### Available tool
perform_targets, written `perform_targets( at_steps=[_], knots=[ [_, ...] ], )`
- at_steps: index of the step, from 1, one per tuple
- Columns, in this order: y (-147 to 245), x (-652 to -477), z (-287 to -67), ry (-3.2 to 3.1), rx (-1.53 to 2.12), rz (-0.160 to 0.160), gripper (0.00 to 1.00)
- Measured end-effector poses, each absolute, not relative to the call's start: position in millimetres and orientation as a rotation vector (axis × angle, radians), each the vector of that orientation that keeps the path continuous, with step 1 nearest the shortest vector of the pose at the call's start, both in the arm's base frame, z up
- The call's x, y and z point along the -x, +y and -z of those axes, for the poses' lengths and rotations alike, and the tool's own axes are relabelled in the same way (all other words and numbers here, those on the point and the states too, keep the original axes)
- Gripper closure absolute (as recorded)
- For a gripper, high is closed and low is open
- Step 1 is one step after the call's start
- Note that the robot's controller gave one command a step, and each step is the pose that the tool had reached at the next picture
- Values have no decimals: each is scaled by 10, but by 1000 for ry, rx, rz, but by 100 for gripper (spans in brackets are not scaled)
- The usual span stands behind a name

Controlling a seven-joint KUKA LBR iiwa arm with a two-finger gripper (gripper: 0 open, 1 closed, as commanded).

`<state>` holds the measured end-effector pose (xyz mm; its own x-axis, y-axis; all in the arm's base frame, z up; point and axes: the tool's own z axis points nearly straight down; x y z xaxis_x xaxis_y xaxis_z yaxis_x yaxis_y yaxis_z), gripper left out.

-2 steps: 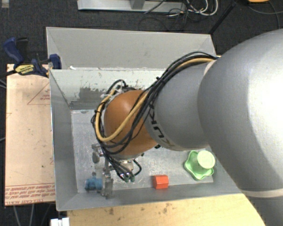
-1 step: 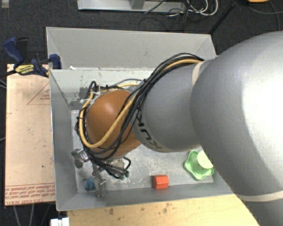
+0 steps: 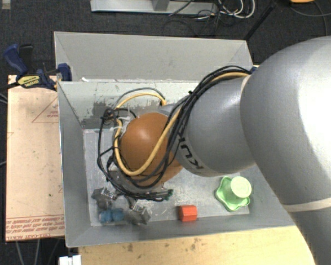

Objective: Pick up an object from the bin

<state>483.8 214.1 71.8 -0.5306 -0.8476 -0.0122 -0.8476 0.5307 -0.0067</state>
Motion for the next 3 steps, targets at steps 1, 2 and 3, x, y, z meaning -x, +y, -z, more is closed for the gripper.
perform_targets(
  at_steps=[1,2,3],
  knots=[
    [2457,-4823,-712,2599,1764,10,0],
    [2492,-4799,-704,2596,1766,-2,100],
    [2507,-4817,-1339,2594,1757,-1,100]
  ],
)
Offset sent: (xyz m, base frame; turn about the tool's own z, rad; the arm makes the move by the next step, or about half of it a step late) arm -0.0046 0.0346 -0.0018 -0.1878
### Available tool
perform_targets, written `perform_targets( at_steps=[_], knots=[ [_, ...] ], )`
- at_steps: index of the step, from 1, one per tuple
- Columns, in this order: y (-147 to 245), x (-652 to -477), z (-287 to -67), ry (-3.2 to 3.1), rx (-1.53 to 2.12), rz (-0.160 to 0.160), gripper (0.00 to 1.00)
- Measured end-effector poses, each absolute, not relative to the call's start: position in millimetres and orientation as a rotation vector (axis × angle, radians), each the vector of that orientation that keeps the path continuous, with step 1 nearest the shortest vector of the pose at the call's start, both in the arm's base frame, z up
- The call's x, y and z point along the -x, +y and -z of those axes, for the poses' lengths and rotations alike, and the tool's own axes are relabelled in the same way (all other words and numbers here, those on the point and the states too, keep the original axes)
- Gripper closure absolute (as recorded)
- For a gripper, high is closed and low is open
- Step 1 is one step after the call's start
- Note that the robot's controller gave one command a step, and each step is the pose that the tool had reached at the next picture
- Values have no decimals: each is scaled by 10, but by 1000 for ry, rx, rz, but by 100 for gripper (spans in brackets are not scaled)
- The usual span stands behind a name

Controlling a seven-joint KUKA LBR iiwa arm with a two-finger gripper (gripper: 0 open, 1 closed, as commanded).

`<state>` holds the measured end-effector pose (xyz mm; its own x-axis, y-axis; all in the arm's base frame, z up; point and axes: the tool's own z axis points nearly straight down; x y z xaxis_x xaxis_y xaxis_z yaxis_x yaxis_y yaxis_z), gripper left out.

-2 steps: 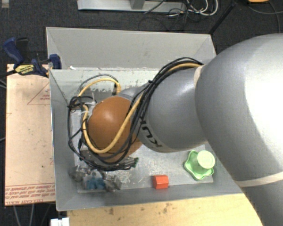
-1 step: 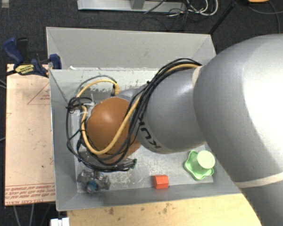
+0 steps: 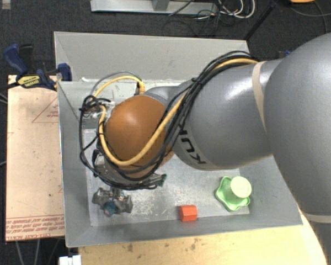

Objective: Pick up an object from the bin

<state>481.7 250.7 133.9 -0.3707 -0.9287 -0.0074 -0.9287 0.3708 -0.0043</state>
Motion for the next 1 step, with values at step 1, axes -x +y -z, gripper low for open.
perform_targets(
  at_steps=[1],
  knots=[
    [2520,-4827,-1609,2599,1754,-2,100]
  ],
)
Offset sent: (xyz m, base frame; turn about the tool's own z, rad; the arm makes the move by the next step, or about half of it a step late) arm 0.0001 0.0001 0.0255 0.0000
